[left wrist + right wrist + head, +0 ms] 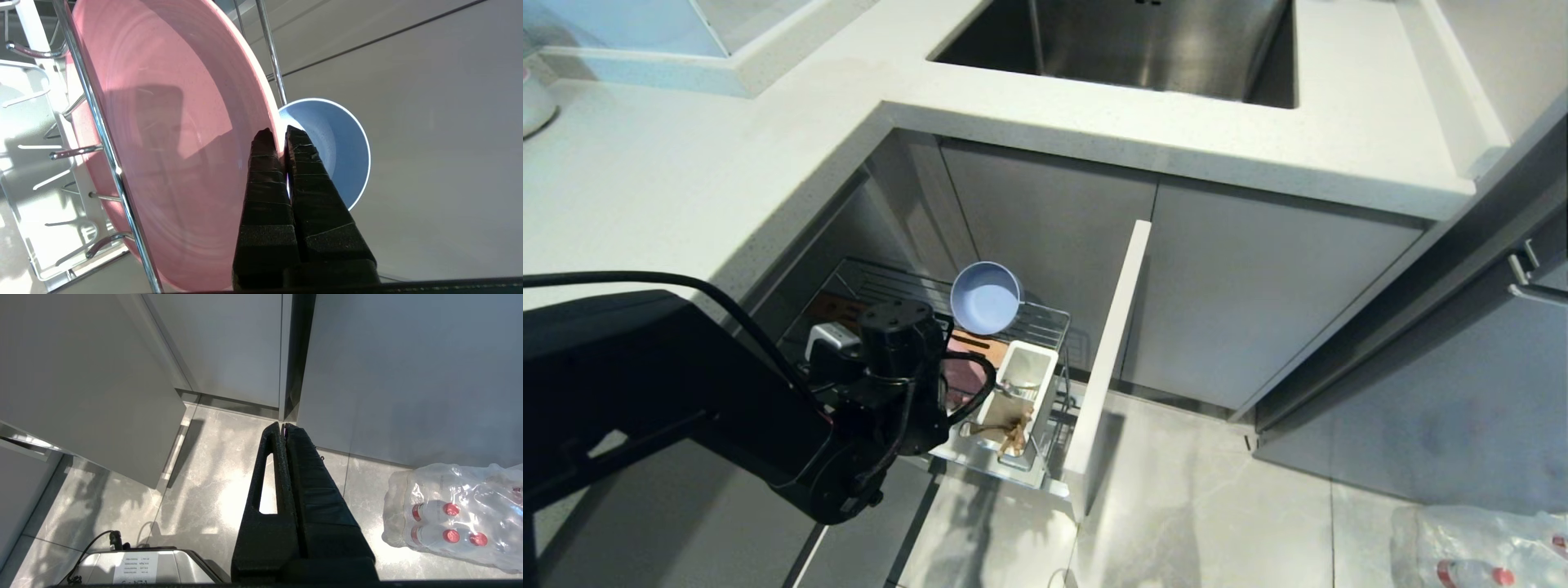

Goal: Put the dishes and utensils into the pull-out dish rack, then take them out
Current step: Pick up the plate and place it in the cupboard

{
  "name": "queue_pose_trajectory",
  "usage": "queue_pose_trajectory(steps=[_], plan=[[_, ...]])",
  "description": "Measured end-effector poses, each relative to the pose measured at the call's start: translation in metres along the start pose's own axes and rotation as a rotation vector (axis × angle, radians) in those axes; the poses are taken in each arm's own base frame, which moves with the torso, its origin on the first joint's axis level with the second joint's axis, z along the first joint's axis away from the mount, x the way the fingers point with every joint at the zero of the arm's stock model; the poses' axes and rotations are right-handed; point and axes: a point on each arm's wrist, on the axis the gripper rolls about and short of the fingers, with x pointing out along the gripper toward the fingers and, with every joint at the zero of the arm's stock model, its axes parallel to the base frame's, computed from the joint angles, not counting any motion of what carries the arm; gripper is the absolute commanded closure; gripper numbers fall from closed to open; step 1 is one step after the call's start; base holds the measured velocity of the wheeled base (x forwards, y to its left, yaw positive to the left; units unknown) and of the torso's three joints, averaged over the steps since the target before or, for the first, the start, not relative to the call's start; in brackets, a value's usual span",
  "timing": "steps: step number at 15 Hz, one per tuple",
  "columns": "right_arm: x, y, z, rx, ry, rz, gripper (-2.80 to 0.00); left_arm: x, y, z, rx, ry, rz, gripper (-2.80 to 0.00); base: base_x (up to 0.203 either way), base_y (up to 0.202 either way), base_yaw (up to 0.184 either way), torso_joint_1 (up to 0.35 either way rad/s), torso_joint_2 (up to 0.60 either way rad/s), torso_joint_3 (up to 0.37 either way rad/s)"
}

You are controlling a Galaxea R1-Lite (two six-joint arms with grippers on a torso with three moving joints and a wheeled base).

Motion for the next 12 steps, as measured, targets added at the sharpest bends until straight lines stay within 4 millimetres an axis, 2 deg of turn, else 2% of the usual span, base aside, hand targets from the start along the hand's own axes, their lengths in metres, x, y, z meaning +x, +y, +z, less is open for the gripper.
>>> queue_pose_trajectory(steps=[12], plan=[[0.0000, 0.0000, 0.0000, 0.000, 0.000, 0.000, 0.00, -0.0050, -0.0039, 0.0040, 0.006, -0.018, 0.020, 0.00, 0.000, 0.000, 0.000, 0.000, 0.00, 0.000]])
